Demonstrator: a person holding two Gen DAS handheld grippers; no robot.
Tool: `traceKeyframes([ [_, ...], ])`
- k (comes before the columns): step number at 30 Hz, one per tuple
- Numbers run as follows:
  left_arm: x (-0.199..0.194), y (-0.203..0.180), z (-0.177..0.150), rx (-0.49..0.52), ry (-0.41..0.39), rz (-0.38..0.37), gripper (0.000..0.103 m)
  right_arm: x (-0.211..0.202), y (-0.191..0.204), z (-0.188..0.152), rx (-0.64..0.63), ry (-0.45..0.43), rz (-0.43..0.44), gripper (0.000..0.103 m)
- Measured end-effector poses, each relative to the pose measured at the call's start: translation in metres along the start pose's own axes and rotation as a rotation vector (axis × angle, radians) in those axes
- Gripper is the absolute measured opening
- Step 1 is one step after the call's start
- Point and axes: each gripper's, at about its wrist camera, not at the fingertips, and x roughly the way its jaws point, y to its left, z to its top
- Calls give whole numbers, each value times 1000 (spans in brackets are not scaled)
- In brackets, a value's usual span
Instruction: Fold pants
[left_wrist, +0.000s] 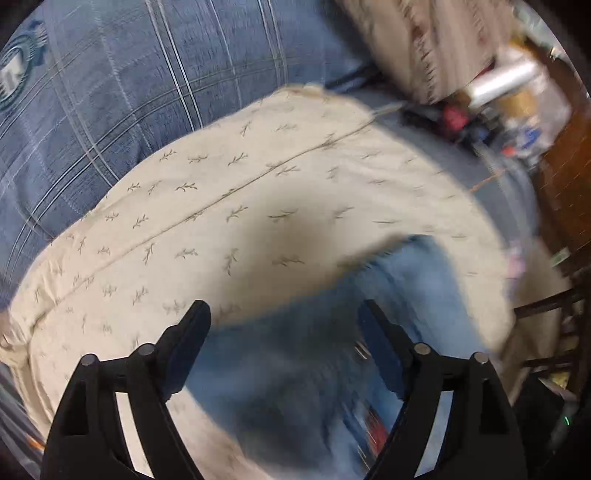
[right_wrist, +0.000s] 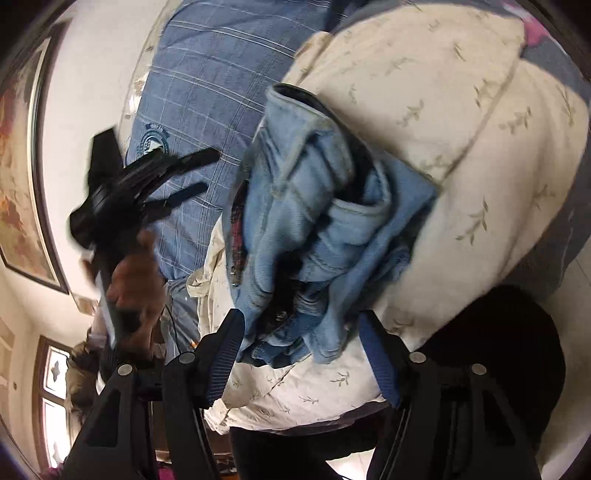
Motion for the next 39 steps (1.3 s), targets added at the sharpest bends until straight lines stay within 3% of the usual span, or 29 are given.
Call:
traceKeyframes([
  [1,19,1,4,-7,60,2,83,9,0,2,-5,23,-13,23],
  [2,28,3,4,-30,74,-5,83,20,2,5,-16,49,-17,8],
  [3,29,8,3,-63,62,-22,83,25,7,8,-22,52,-8,9],
  [6,14,23,0,-121,69,-235,82,20,17,20,20,6,240,8],
  [7,9,26,-4,-136,55,-274,82,22,15,23,23,0,259,8],
  [8,7,25,-4,-136,47,-262,82,26,11,24,28,4,246,8],
  [10,17,17,-9,-99,52,-171,82,47,-9,22,78,59,163,11],
  [12,25,11,-14,-90,66,-118,82,45,-19,17,112,66,181,11],
  [16,-5,16,-34,-108,-23,-122,82,2,6,17,-68,61,69,44],
  [18,-27,28,-55,-130,-68,-160,82,-33,17,23,-147,-6,41,44],
  [22,-49,62,-103,-270,-126,-206,83,-70,28,59,-166,-180,41,71],
  [24,-40,76,-124,-363,-109,-225,83,-56,38,84,-198,-184,33,72],
  [27,-14,82,-140,-478,-11,-297,83,-17,46,112,-226,-160,-60,75],
  [29,0,78,-143,-495,32,-266,83,10,51,113,-307,-142,-100,53],
  [30,2,76,-145,-499,31,-255,83,26,52,111,-348,-114,-173,22],
  [31,6,73,-146,-509,29,-236,84,40,47,110,-369,-81,-223,19],
  [34,6,67,-145,-524,19,-217,84,38,35,109,-331,-84,-189,20],
  [36,1,65,-145,-512,3,-191,84,28,41,114,-320,-69,-161,26],
  [38,-6,61,-144,-499,-19,-155,84,18,42,121,-323,-72,-156,40],
  [39,-10,60,-144,-497,-33,-141,84,13,42,125,-316,-76,-156,59],
])
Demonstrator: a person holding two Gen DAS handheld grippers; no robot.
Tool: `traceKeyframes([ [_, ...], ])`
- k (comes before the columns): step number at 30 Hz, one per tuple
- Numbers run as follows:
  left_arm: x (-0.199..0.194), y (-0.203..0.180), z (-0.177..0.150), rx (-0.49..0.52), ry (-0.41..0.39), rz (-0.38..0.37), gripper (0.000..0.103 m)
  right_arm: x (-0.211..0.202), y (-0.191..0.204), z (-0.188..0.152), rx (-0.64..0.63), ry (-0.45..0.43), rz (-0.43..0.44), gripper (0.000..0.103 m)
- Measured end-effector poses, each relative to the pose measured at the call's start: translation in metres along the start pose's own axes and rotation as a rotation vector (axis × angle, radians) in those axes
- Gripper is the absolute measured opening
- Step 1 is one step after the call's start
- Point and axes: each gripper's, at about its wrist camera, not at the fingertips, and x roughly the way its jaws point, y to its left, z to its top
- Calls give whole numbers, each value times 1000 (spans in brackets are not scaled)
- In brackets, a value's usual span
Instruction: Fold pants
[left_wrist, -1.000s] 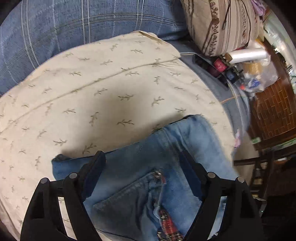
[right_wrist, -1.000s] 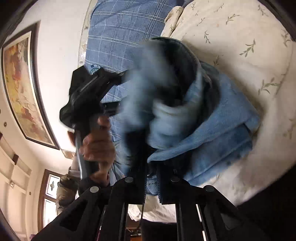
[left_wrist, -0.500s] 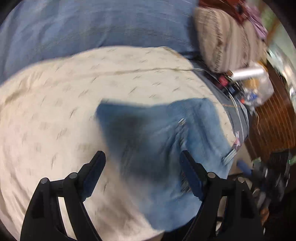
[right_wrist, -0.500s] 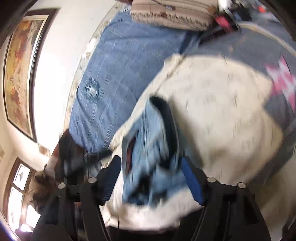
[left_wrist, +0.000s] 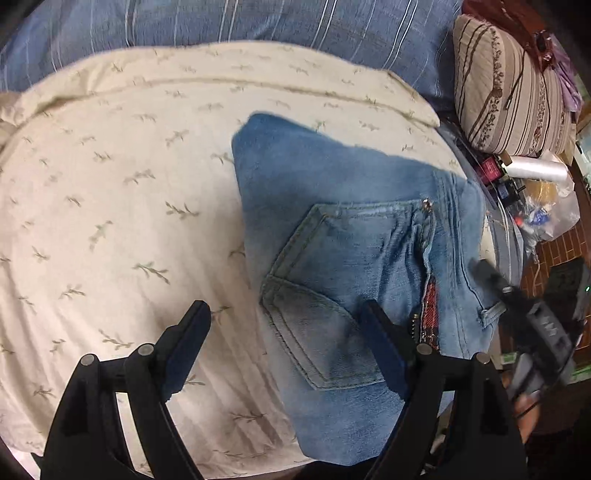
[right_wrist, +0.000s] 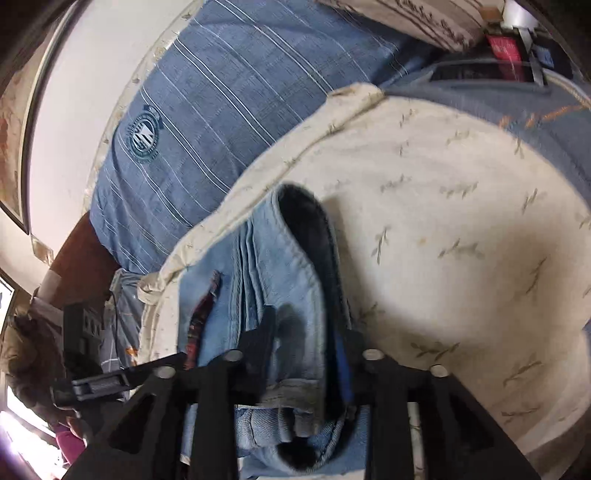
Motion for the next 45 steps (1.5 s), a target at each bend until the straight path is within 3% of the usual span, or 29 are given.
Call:
traceKeyframes([
  [1,-5,-2,-1,3,-20,15,84,-2,-2,5,8,-5,-1,70],
  [6,-14,5,-2,11,-56,58,84,10,1,23,6,57,27,72],
  [11,-17,11,0,0,-63,56,84,27,-2,13,-14,148,21,76],
  [13,-3,15,2,-18,20,-62,85,42,1,2,-28,212,45,78],
  [16,37,27,-6,-151,224,-322,87,40,14,-5,-141,200,19,82],
  [18,39,31,-5,-185,205,-357,89,41,15,-6,-148,197,-13,82],
  [20,36,27,0,-179,194,-355,88,42,18,-8,-148,191,-39,80],
  [22,34,22,1,-169,194,-358,75,38,34,-13,-212,185,-85,59],
  [25,17,15,-5,-110,137,-317,56,15,68,-25,-346,172,-109,38],
  [28,8,22,-14,-90,114,-323,47,7,90,-34,-437,190,-145,37],
  [32,-4,43,-14,-115,86,-318,40,18,111,-28,-405,213,-112,35],
  [36,-38,75,0,-132,-29,-232,40,37,158,-15,-416,179,23,34],
  [40,-72,126,26,-210,-172,-112,44,84,198,-12,-477,143,41,35],
  [41,-73,137,32,-225,-193,-50,53,100,205,-14,-521,127,-8,37],
  [42,-74,143,34,-233,-204,18,55,120,212,-19,-595,115,-125,43],
  [43,-76,153,35,-247,-220,148,55,129,214,-21,-624,105,-204,44],
  [44,-79,159,33,-252,-236,232,56,136,216,-24,-644,98,-271,46],
  [45,-84,167,25,-242,-269,305,56,135,215,-27,-638,95,-276,48],
])
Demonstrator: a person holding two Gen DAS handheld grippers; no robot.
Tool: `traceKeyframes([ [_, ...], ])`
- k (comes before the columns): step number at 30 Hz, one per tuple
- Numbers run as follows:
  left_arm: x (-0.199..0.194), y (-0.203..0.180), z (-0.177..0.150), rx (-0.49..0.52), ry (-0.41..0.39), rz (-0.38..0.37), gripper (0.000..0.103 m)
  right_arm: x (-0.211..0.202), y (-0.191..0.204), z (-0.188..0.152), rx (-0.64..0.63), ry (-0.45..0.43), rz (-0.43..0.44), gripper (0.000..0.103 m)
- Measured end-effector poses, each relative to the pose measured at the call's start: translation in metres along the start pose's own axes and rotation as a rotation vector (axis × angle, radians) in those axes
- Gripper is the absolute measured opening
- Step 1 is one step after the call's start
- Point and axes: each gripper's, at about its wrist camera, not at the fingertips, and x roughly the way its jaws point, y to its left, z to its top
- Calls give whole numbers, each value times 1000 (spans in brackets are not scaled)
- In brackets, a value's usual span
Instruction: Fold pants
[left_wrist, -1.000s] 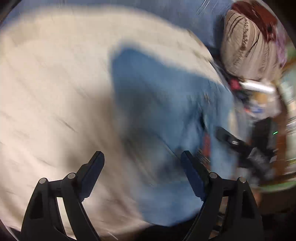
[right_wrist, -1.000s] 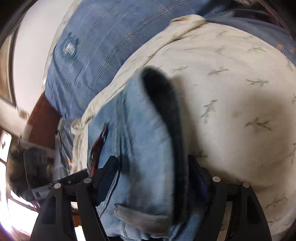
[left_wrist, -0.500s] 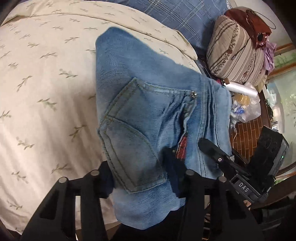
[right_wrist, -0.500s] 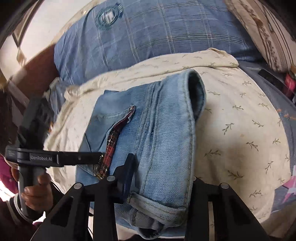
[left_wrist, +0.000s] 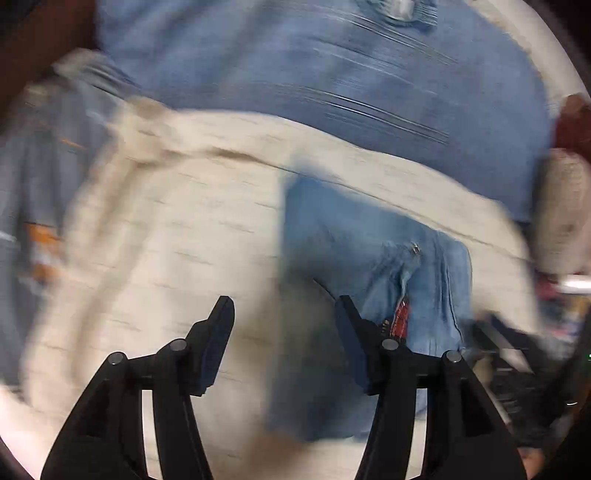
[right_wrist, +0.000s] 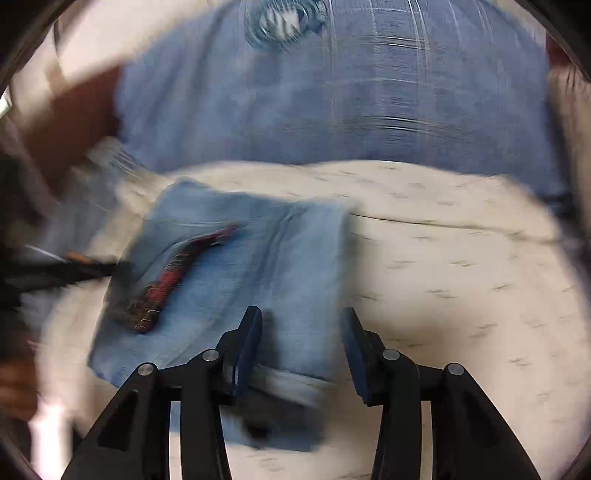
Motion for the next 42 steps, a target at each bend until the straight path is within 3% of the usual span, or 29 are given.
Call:
traceKeyframes([
  [2,-4,15,-10,7,-34,45,68,-10,-2,-8,40,-15,38,53],
  [3,-6,21,-17,6,-46,73,73,-15,-3,-11,48,-13,31,64],
  [4,-6,28,-27,-1,-53,102,74,-20,-3,-14,53,-12,7,77],
  [8,-4,27,-56,-7,-48,170,74,-40,6,-25,50,-24,-97,94],
  [9,-6,32,-58,-11,-49,186,74,-43,10,-28,50,-2,-131,103],
  [13,-11,25,-87,-6,-65,236,75,-56,24,-46,8,49,-189,103],
  [20,-37,-3,-123,103,-82,204,75,-107,44,-75,-39,-155,-243,103],
  [26,-55,-14,-145,136,-108,161,75,-140,41,-84,-6,-256,-190,103],
  [42,-102,-31,-163,179,-201,25,75,-166,29,-109,0,-267,-258,103],
])
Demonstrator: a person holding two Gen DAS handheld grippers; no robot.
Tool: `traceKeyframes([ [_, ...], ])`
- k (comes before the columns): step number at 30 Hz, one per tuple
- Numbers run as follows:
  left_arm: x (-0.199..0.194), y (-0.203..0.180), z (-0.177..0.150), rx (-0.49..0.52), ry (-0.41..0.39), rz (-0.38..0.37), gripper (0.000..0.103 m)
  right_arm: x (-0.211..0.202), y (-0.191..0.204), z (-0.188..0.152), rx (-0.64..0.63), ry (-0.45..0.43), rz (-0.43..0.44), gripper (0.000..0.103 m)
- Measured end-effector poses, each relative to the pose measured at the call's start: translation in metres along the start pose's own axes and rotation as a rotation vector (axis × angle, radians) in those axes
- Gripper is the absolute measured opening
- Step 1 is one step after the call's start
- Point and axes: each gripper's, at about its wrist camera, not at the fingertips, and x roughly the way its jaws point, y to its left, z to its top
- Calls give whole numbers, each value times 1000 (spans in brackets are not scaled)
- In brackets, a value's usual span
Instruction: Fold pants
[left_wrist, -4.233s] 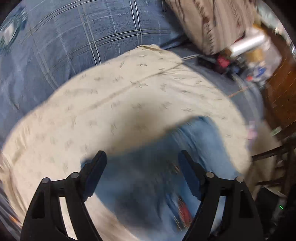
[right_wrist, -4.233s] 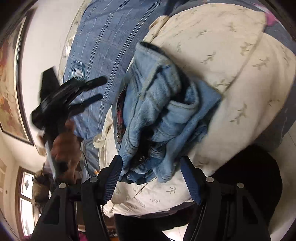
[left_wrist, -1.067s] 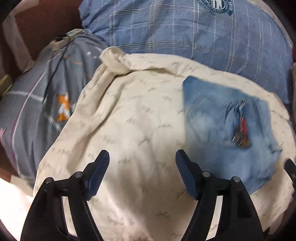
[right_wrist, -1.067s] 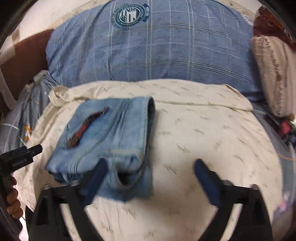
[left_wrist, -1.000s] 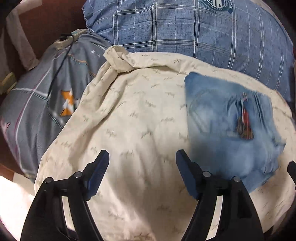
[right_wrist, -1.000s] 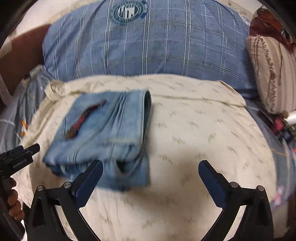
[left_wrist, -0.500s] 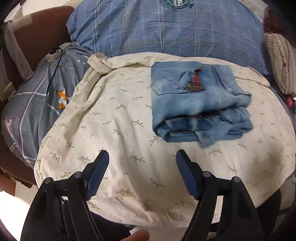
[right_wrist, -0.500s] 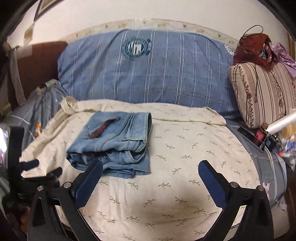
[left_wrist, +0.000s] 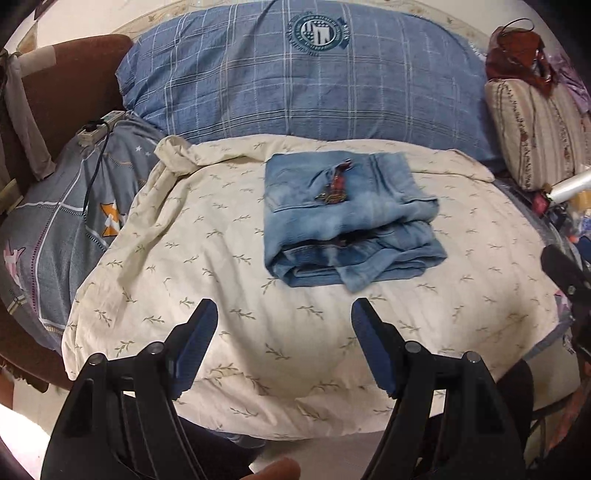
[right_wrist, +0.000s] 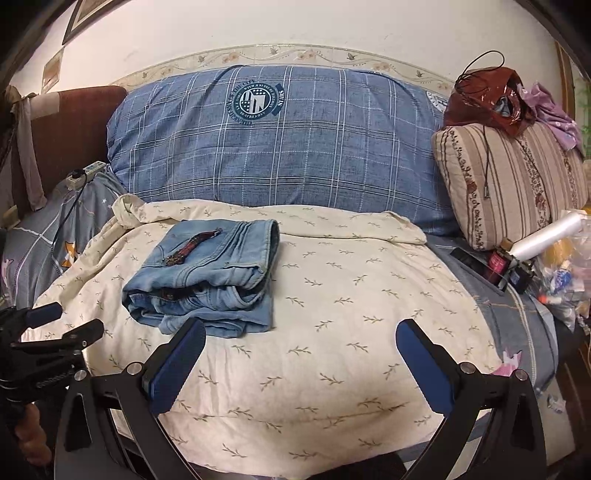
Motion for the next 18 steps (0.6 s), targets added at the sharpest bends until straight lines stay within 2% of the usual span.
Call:
traceKeyframes([
  [18,-9,-12,-4,25,-4,-28,75,0,-9,-5,6,23,-6,103],
])
